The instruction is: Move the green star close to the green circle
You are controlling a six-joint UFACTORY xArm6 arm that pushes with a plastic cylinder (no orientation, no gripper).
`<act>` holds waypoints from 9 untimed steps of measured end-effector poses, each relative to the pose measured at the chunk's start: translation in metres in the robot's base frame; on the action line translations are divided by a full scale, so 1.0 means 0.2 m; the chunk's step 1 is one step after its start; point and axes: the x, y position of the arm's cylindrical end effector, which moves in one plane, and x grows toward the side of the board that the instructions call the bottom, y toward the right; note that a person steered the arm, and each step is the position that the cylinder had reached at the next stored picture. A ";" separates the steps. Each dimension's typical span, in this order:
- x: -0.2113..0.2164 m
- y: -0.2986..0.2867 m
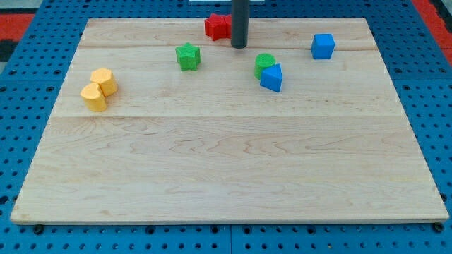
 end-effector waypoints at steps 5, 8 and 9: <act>0.23 -0.21; 0.21 -0.65; 0.14 -0.67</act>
